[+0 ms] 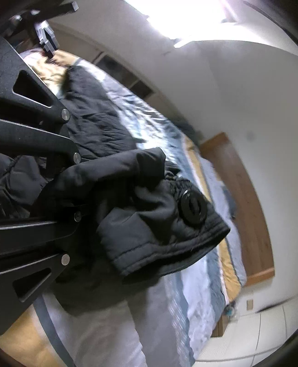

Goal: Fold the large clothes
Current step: 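Carry the held sleeve across the jacket body and release it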

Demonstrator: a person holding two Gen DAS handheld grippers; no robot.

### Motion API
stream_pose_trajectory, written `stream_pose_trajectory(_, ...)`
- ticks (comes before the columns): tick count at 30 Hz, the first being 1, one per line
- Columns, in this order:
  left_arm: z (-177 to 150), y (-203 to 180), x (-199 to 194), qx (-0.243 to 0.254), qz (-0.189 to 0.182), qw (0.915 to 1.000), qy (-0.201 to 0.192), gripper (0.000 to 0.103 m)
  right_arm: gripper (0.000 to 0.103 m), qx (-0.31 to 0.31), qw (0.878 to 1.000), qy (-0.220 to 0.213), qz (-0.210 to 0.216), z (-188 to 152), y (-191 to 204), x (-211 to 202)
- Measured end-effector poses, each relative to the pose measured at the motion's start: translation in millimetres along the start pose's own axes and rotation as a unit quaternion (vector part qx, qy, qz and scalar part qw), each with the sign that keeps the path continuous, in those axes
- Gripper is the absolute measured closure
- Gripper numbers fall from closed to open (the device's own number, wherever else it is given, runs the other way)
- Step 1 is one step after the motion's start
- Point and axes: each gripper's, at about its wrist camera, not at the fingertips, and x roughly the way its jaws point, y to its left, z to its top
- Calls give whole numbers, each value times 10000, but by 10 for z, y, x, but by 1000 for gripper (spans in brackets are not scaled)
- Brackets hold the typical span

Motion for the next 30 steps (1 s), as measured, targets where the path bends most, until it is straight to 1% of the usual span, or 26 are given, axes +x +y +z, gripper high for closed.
stream_pose_trajectory(5,-35,57,22,43,-92,9999,10,11,92,-190,9985,509,-65,-311,139,342)
stream_pose_trajectory(8,-53,78,28,74,-139,9999,-3,11,92,-276,9962,814,-148,-572,224,480)
stream_pose_trajectory(11,-71,77,30,125,-155,9998,-18,11,88,-360,9937,1035,-252,-686,336,595)
stream_pose_trajectory(13,-79,76,36,140,-202,9997,35,11,88,-460,9918,1129,-393,-735,392,672)
stream_pose_trajectory(15,-77,73,33,147,-207,9996,78,11,83,-587,9904,1147,-505,-749,457,693)
stream_pose_trajectory(16,-73,71,32,146,-202,9996,107,11,74,-628,9899,1163,-510,-738,468,676)
stream_pose_trajectory(17,-64,62,37,149,-243,9994,176,11,63,-694,9893,1186,-494,-741,497,666)
stream_pose_trajectory(18,-52,54,42,147,-281,9993,221,11,57,-760,9886,1204,-481,-741,528,655)
stream_pose_trajectory(19,-41,37,37,147,-302,9991,244,11,44,-828,9880,1218,-461,-741,555,631)
stream_pose_trajectory(20,-30,17,25,159,-283,9992,244,11,37,-923,9873,1224,-421,-751,646,627)
stream_pose_trajectory(22,-5,-48,-17,204,-247,9993,212,11,36,-1059,9862,1224,-357,-776,735,585)
stream_pose_trajectory(26,79,-245,-84,301,-280,9990,167,11,36,-1400,9830,1190,-63,-789,922,380)
stream_pose_trajectory(28,138,-401,-98,379,-281,9988,139,11,36,-1535,9822,1080,71,-759,972,217)
stream_pose_trajectory(30,188,-531,-79,455,-304,9984,128,11,36,-1577,9832,919,90,-673,952,40)
